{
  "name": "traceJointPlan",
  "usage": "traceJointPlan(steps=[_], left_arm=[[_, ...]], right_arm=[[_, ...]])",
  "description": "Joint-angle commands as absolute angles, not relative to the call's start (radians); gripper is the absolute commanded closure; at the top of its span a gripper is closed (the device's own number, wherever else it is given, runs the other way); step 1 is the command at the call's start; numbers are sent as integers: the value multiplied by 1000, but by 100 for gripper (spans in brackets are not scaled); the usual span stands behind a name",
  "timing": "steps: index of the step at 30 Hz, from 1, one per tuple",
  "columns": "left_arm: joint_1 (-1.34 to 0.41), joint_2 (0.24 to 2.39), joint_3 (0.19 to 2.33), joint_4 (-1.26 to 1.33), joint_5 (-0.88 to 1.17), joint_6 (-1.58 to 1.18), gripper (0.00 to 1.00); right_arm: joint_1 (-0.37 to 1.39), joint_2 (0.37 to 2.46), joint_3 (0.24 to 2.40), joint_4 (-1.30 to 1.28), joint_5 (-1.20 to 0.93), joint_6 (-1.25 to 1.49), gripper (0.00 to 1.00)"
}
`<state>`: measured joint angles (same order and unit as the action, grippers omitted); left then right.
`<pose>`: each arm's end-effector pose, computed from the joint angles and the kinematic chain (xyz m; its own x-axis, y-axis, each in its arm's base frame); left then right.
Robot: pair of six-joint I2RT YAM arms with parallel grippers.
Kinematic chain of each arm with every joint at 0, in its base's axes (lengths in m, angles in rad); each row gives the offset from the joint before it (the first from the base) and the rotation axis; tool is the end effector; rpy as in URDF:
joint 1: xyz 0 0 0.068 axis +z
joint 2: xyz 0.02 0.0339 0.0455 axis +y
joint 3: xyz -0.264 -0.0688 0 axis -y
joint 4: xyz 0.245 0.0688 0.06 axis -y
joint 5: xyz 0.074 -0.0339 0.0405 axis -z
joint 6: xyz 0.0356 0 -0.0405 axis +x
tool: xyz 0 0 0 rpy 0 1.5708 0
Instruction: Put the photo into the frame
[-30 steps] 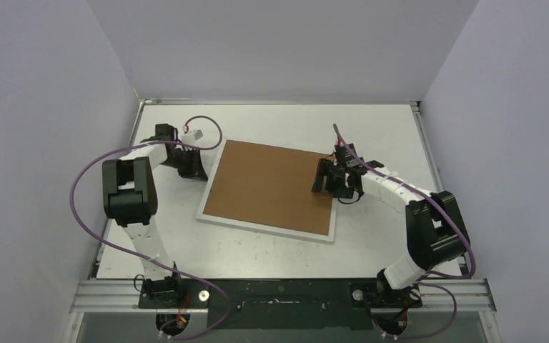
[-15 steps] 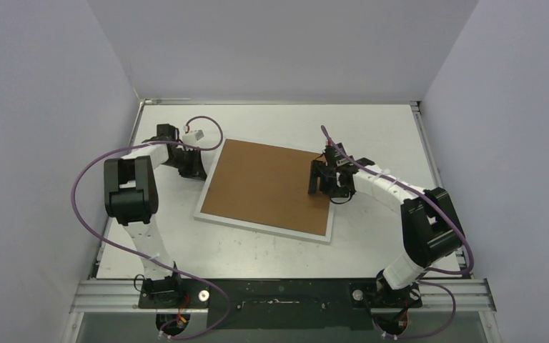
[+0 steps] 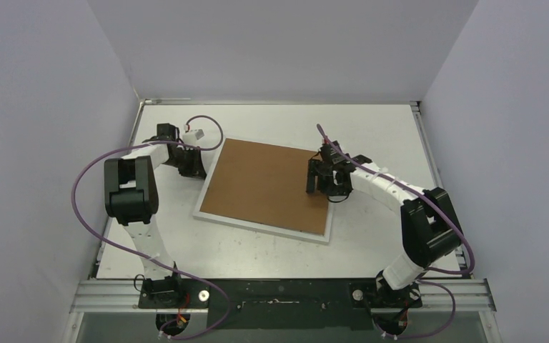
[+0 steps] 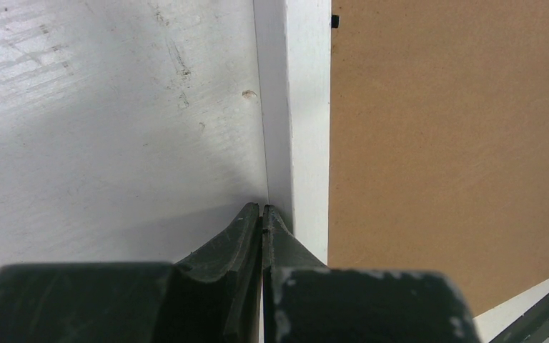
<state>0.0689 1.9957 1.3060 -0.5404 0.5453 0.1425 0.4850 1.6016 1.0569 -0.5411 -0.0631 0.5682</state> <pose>0.3913 0.0085 0.1460 -0.9146 0.0586 -0.4002 0.2464 0.8653 -0.4365 0.2819 0.1511 0.2048 -0.9240 0.1201 -0.3629 0.0071 0.9546 0.2979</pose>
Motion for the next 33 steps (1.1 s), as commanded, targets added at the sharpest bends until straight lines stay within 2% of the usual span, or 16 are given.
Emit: traceJointPlan(steps=[1,23,33], left_arm=[[31,1999,1294,-538,610,143,100],[8,1997,1299,-539,611,145,100],[-30,1994,1293,-545,614,152,100]], right_arm=[[537,1630,1116,-413,-177,604,26],[599,1657,1161,-358,-226,594,26],[599,1616,1058,-180,-280,642,26]])
